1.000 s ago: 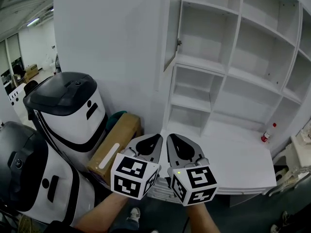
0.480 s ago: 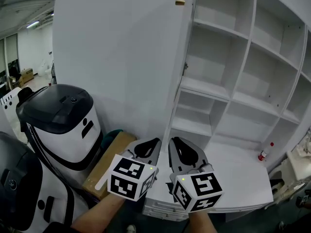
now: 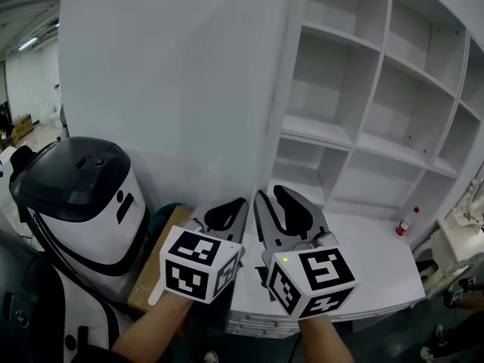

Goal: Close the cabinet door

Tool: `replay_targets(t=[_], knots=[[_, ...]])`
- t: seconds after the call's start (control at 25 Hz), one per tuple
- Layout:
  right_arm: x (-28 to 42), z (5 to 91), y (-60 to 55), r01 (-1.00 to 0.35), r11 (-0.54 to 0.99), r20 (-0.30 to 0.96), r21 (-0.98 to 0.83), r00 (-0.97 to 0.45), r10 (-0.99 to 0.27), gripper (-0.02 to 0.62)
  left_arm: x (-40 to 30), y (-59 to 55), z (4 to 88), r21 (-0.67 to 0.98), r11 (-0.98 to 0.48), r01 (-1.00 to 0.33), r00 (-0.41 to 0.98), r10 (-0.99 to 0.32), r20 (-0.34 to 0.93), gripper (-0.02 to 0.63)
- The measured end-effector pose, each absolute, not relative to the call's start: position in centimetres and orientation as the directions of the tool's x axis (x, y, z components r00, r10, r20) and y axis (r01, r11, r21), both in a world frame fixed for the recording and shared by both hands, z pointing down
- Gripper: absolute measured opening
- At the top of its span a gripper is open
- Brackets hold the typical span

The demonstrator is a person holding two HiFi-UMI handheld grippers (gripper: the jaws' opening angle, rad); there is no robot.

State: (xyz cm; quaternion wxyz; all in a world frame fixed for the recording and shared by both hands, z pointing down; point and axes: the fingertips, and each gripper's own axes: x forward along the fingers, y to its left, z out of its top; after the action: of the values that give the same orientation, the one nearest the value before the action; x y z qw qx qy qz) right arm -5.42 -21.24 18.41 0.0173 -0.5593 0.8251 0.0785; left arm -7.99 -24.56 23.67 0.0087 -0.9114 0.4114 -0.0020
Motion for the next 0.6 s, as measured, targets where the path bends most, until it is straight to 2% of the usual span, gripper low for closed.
replay_targets(t=[0.6], knots=[[-5.7, 17.7, -24.4, -0.966, 0.220, -0.090, 0.138, -0.234, -0.968, 0.146, -7.4, -27.7, 22.3, -0.015, -0.746, -0.666, 0.746, -0.665, -0.025, 0.012]])
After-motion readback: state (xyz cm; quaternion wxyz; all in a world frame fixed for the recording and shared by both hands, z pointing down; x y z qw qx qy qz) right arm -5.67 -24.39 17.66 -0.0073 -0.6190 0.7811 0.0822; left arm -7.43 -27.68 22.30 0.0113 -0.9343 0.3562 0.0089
